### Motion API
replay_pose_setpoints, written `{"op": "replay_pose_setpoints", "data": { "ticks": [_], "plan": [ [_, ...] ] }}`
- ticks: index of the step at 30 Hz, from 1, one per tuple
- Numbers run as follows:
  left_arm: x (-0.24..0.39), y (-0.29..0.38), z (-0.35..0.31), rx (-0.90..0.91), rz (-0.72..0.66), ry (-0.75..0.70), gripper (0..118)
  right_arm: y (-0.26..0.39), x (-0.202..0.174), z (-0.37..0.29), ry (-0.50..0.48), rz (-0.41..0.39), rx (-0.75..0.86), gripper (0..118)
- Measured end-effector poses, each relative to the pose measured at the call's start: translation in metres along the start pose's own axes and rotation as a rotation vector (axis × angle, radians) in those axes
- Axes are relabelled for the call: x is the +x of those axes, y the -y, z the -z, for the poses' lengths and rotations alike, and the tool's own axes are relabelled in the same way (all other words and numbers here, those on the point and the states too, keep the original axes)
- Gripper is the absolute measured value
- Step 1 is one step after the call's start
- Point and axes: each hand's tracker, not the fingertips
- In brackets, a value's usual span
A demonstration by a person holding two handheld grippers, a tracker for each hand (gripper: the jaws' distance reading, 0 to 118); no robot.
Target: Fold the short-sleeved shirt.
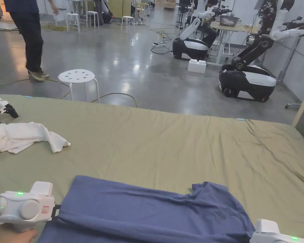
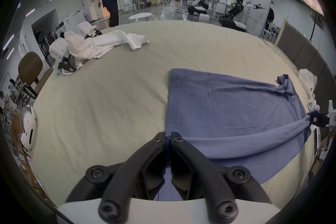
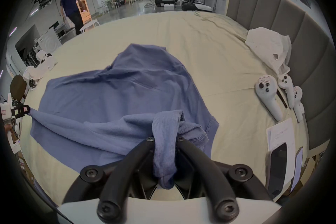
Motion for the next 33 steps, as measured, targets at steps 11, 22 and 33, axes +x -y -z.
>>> {"op": "replay_pose_setpoints", "data": {
  "ticks": [11,22,33],
  "plan": [
    [0.025,0.003,-0.051,0.218,-0.021,0.043,64,0.006,-0.022,-0.057,0.038,-0.033,0.357,63],
    [0.067,0.028,-0.138,0.701,0.027,-0.019,14,0.018,-0.101,-0.151,0.032,-0.081,0.874,16],
    [0.038,0.067,-0.171,0.784,0.002,-0.055,0,0.035,-0.122,-0.178,-0.008,-0.077,0.956,0]
  ]
}}
